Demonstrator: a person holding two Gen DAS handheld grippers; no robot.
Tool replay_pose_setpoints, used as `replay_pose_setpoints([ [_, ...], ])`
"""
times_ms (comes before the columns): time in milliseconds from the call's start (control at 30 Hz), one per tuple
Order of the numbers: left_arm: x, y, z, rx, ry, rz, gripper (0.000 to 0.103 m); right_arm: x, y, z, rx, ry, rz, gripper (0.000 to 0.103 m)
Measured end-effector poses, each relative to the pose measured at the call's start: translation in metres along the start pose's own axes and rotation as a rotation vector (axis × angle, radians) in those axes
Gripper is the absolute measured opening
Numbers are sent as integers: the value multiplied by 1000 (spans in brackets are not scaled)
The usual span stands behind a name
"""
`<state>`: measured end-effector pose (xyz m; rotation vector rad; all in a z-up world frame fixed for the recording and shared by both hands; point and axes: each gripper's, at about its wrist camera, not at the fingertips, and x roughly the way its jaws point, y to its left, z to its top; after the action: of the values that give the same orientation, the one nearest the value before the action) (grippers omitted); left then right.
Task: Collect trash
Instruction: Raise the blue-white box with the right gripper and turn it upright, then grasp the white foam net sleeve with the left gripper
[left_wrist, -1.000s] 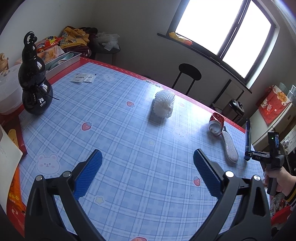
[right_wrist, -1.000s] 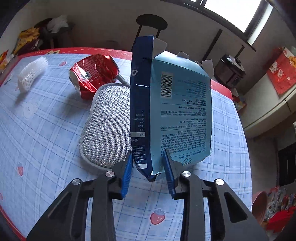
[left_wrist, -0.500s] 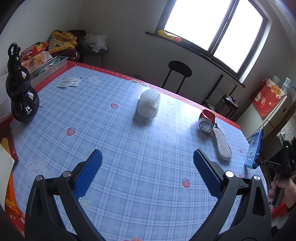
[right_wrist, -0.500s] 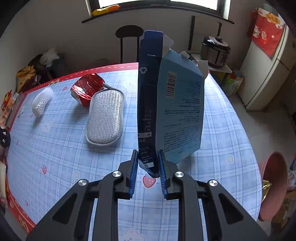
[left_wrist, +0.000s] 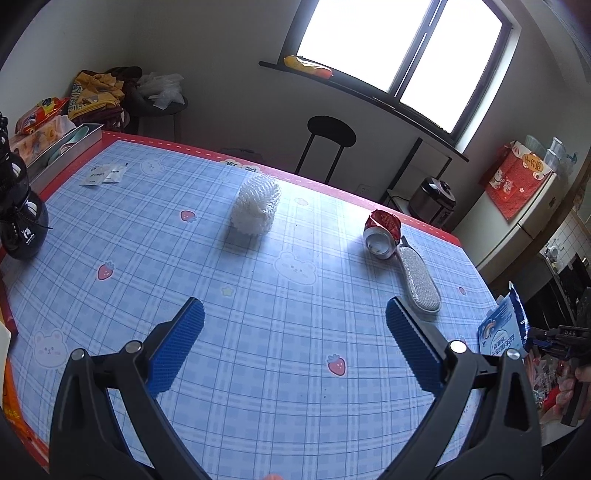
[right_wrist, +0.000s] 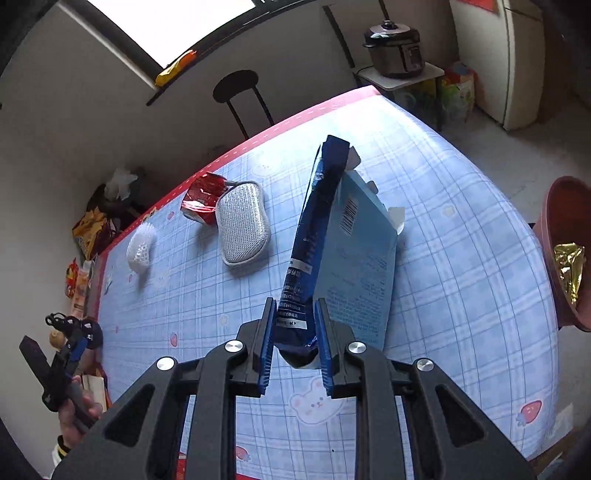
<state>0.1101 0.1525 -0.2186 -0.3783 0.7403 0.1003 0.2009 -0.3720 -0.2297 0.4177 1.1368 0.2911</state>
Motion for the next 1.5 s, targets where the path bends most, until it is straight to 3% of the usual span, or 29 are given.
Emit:
replay_pose_setpoints([
  [167, 2, -11, -2, 12, 3, -21, 97, -6, -14, -4, 14, 5, -55, 20],
  [467, 0, -16, -5, 19, 5, -22, 97, -26, -50, -9, 192, -28, 28, 21],
  [700, 5, -24, -5, 31, 15, -36, 97, -45, -66, -19, 231, -48, 0, 23],
  [867, 10, -35, -6, 55, 24, -55, 97, -56, -74, -20, 211, -61, -61, 27],
  [1133, 12, -45, -6, 71, 29, -60, 97, -42, -81, -9, 40, -16, -267, 31],
  [1233, 12, -48, -6, 75, 32, -51, 97, -25, -91, -4, 15, 11, -288, 31],
  [1367, 14, -47, -5, 77, 39, -39, 97, -12, -90, -1, -22, 16, -278, 18],
  [1500, 19, -42, -3, 70, 53, -18, 97, -10, -76, 4, -71, 5, -288, 16],
])
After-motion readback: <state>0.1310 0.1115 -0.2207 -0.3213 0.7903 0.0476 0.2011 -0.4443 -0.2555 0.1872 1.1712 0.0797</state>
